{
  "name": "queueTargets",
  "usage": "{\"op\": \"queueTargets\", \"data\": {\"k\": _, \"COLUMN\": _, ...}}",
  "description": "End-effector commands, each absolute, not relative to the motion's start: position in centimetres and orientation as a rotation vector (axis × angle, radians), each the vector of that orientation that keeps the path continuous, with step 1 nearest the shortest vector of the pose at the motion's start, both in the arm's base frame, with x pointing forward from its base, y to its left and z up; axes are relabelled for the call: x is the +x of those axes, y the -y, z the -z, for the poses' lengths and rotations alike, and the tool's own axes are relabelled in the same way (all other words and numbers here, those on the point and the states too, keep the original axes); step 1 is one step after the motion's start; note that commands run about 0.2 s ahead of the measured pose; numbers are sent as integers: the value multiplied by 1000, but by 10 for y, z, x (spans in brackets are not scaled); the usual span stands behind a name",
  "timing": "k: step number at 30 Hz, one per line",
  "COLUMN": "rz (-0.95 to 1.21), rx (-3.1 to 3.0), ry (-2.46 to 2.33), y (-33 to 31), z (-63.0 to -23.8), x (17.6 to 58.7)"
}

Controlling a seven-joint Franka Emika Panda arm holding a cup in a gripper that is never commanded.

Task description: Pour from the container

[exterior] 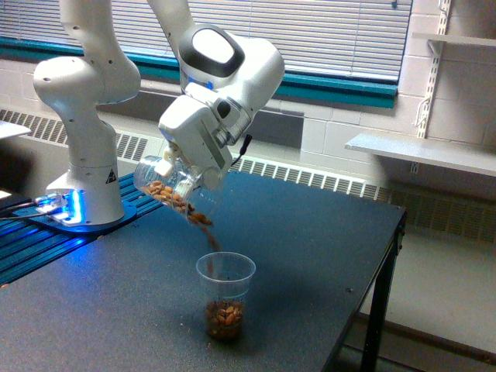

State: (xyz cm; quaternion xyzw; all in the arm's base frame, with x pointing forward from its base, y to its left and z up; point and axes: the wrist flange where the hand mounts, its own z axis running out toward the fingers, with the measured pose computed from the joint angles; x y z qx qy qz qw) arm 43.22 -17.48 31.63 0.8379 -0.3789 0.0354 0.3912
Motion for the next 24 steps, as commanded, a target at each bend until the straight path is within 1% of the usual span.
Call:
{"op": "queueTargets", "data": {"k": 1, "rz": -95, "rx": 2107, "ry": 968, "y": 174, "z": -318, "x": 436}}
{"op": "queueTargets", "data": {"k": 24, "rz": -42, "rx": 2061, "ry": 908, "y": 173, "z": -330, "x": 451}}
